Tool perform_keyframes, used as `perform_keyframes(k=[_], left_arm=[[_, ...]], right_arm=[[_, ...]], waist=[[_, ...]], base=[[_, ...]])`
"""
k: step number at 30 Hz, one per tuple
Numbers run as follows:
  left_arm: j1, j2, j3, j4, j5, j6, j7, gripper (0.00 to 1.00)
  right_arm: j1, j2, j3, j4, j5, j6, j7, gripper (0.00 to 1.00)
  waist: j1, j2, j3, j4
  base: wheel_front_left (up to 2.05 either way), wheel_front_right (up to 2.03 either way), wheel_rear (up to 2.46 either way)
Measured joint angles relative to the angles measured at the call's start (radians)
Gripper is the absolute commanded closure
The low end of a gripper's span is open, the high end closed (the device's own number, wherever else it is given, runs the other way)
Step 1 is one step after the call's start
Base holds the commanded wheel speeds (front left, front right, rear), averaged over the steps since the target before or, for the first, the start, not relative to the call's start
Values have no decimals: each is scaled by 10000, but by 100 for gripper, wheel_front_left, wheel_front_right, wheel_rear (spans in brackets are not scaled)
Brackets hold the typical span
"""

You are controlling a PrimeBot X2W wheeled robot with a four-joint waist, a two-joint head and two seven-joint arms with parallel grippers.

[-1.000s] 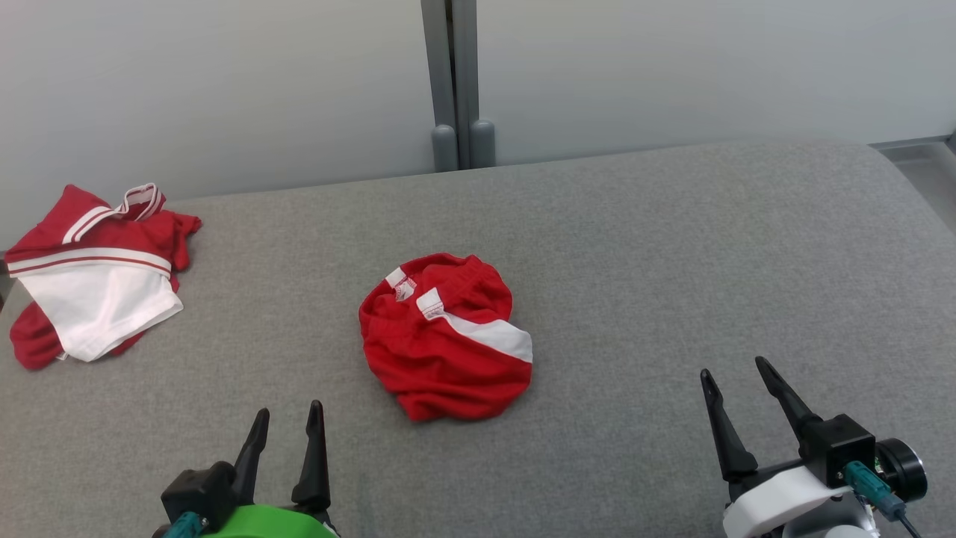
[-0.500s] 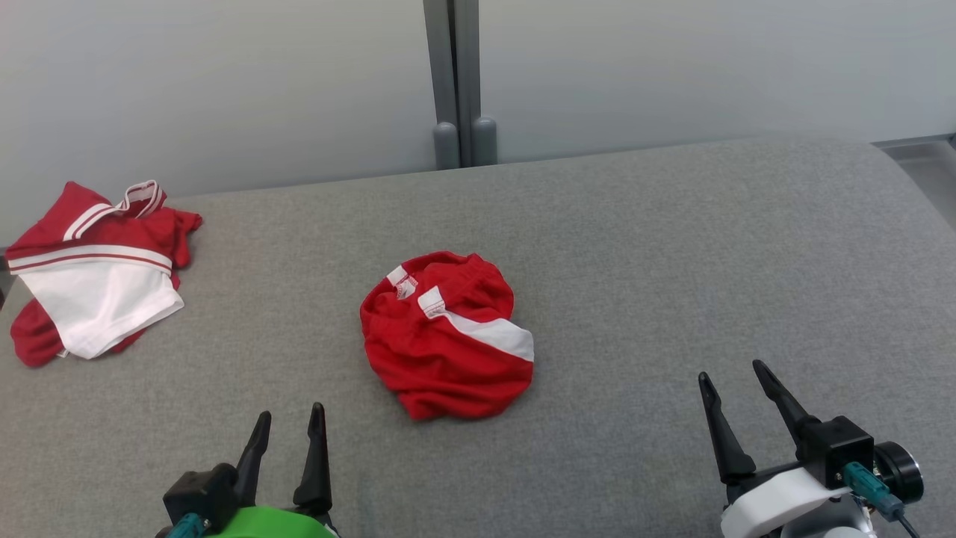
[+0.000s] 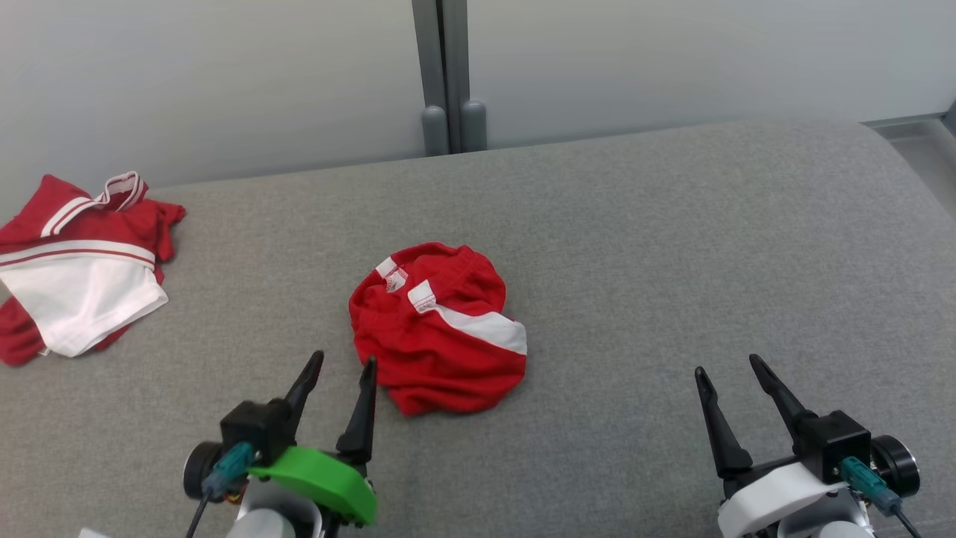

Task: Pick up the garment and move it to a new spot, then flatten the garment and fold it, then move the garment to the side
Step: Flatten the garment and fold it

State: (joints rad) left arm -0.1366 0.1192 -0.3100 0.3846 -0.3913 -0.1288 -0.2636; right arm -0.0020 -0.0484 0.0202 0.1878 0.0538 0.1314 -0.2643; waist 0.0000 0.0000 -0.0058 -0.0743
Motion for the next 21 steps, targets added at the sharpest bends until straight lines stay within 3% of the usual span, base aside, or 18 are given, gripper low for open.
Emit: perform_keyframes(k=[11,21], left_arm=[[-3478,980,-3218,1335,-1427,-4,1436,0],[-5100,1714,-5256,2345,-2518,-4,2017,0]], right_arm=[[-396,0,234,38,104,0,0,0],[-706,-2,196,63,207,0,0,0]], waist=[[0,0,531,-270],[1,0,1199,-709]], base=[[0,0,0],[0,0,0]])
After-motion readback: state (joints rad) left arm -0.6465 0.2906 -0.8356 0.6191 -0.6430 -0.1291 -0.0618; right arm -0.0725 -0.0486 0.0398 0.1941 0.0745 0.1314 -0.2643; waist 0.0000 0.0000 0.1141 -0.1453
